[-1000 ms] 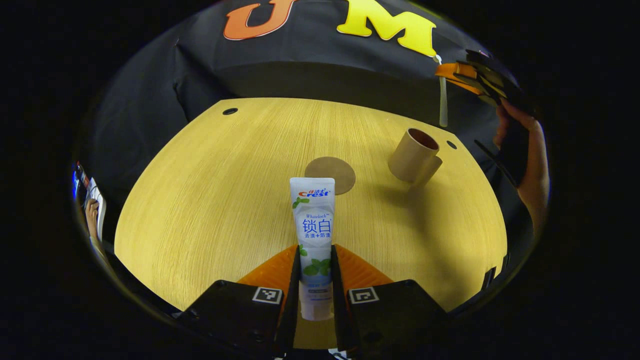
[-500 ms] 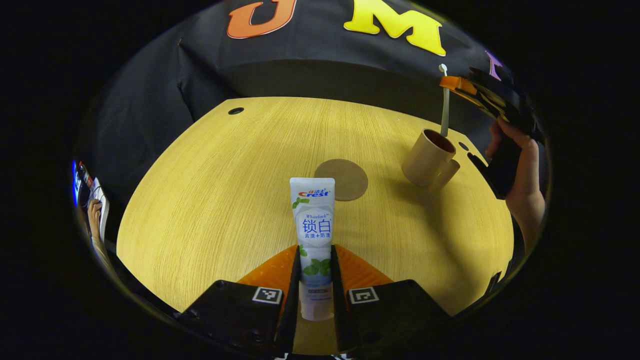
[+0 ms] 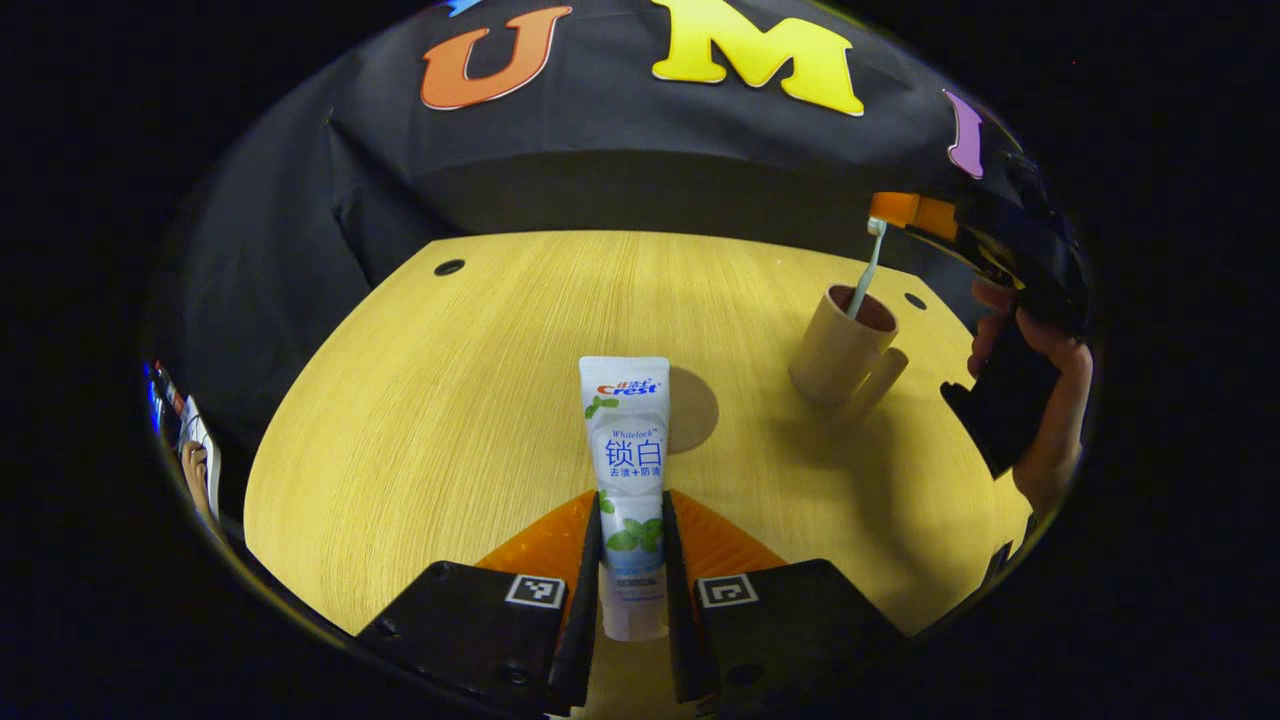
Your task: Put the toothbrush and toothpaste on the desktop into the cup, then pick up the cup and place it on the coaster on the desktop.
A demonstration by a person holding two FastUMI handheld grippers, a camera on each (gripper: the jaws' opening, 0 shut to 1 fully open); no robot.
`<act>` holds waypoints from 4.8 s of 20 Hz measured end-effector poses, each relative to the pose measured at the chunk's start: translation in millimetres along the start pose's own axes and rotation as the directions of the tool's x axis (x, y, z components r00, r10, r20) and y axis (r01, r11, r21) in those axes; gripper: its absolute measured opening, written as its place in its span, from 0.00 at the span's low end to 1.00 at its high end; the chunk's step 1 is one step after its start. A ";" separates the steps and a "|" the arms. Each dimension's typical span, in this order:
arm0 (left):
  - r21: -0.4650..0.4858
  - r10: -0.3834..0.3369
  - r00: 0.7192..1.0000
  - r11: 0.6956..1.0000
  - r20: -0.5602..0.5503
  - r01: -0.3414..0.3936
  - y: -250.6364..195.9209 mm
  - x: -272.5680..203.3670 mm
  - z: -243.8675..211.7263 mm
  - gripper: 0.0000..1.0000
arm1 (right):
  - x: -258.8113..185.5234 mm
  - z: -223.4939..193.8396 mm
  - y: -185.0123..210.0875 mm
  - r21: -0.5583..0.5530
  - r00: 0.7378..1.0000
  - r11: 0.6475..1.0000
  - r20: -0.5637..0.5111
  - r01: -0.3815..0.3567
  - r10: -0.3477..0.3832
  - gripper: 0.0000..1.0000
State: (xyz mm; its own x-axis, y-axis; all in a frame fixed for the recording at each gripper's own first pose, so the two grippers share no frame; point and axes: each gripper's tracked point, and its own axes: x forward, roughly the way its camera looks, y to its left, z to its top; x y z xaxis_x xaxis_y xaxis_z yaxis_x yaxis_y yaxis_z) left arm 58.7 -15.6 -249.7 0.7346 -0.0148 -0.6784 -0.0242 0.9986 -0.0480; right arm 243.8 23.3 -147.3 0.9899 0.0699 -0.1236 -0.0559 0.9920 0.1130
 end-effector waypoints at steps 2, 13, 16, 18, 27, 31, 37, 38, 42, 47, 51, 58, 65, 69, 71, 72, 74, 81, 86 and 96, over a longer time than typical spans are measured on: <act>0.024 -0.020 0.998 1.000 0.063 0.019 -11.4 1.9 21.4 0.34 | -7.0 6.8 -4.1 -0.012 1.000 1.000 0.010 0.001 -0.001 0.46; 0.073 -0.163 0.811 0.986 0.562 0.147 -106.9 4.9 195.1 0.34 | -38.9 17.1 -43.4 -0.054 0.999 0.998 -0.038 -0.025 0.023 0.82; 0.060 -0.174 0.785 0.983 0.595 0.172 -127.0 22.4 203.6 0.34 | -40.6 14.7 -66.4 -0.056 0.999 0.998 -0.051 -0.008 0.005 0.83; 0.062 -0.182 0.754 0.981 0.631 0.185 -139.7 30.2 211.0 0.34 | -40.3 8.8 -82.8 -0.074 0.998 0.997 -0.064 0.007 -0.012 0.84; 0.160 -0.226 0.690 0.974 0.688 0.160 -173.3 74.2 209.0 0.34 | -36.3 -16.8 -144.0 -0.080 0.987 0.993 -0.128 0.092 -0.102 0.86; 0.184 -0.238 0.706 0.971 0.667 0.153 -179.1 84.3 197.9 0.34 | -35.6 -19.2 -148.5 -0.061 0.984 0.991 -0.132 0.115 -0.122 0.86; 0.183 -0.251 0.726 0.968 0.640 0.173 -180.0 83.8 183.6 0.45 | -33.0 -22.2 -144.5 -0.028 0.982 0.991 -0.137 0.131 -0.134 0.86; 0.188 -0.255 0.730 0.966 0.633 0.175 -179.4 82.0 179.9 0.46 | -33.8 -21.9 -142.8 -0.028 0.981 0.991 -0.137 0.131 -0.134 0.86; 0.195 -0.262 0.742 0.965 0.618 0.178 -175.2 75.1 176.7 0.82 | -37.9 -21.2 -134.5 -0.030 0.981 0.992 -0.143 0.126 -0.129 0.86; 0.170 -0.235 0.753 0.972 0.614 0.164 -157.4 51.1 174.8 0.90 | -46.0 -16.4 -123.3 -0.039 0.981 0.992 -0.151 0.120 -0.125 0.86; 0.126 -0.174 0.784 0.984 0.596 0.123 -124.0 26.2 168.2 0.90 | -51.8 -24.8 -102.4 -0.048 0.970 0.993 -0.214 0.110 -0.118 0.92; 0.045 -0.063 0.835 0.998 0.547 0.046 -57.4 -28.1 153.9 0.90 | -72.0 -35.2 -40.6 -0.061 0.940 0.997 -0.334 0.052 -0.069 0.94; 0.004 0.026 0.835 0.999 0.550 -0.033 4.3 -80.7 161.3 0.90 | -70.8 -67.4 -2.2 -0.114 0.856 0.993 -0.512 0.015 -0.072 0.95; -0.037 0.083 0.832 0.997 0.549 -0.075 34.2 -94.5 167.9 0.90 | -64.0 -90.9 7.9 -0.090 0.789 0.996 -0.610 0.019 -0.070 0.95; -0.058 0.110 0.828 0.994 0.549 -0.094 47.9 -100.6 168.3 0.90 | -58.6 -101.1 8.2 -0.072 0.760 0.996 -0.645 0.042 -0.079 0.95; -0.068 0.120 0.830 0.993 0.545 -0.099 52.6 -100.8 166.7 0.90 | -56.4 -107.2 7.8 -0.065 0.743 0.997 -0.664 0.051 -0.082 0.95; -0.088 0.136 0.839 0.991 0.527 -0.105 61.2 -99.9 160.5 0.90 | -54.6 -123.4 6.6 -0.054 0.703 0.996 -0.706 0.071 -0.088 0.94; -0.153 0.207 0.871 0.976 0.446 -0.153 93.9 -98.1 135.6 0.90 | -38.8 -157.9 2.8 -0.049 0.587 0.993 -0.803 0.112 -0.106 0.94; -0.204 0.260 0.877 0.960 0.404 -0.190 116.8 -97.6 127.9 0.90 | -30.1 -167.0 4.2 -0.042 0.506 0.988 -0.855 0.147 -0.111 0.68; -0.230 0.271 0.903 0.952 0.333 -0.201 127.0 -92.6 106.3 0.91 | -40.2 -161.9 1.8 -0.092 0.467 0.987 -0.873 0.133 -0.144 0.19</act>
State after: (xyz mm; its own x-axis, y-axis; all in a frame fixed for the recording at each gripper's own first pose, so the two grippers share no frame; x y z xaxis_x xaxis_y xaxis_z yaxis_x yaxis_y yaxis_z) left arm 59.6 118.2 -115.0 0.8826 0.2748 -0.3813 -0.3269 0.9418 -0.0779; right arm 182.7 39.3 -301.8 0.3560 -0.0188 -0.9343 0.0641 0.9979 0.0043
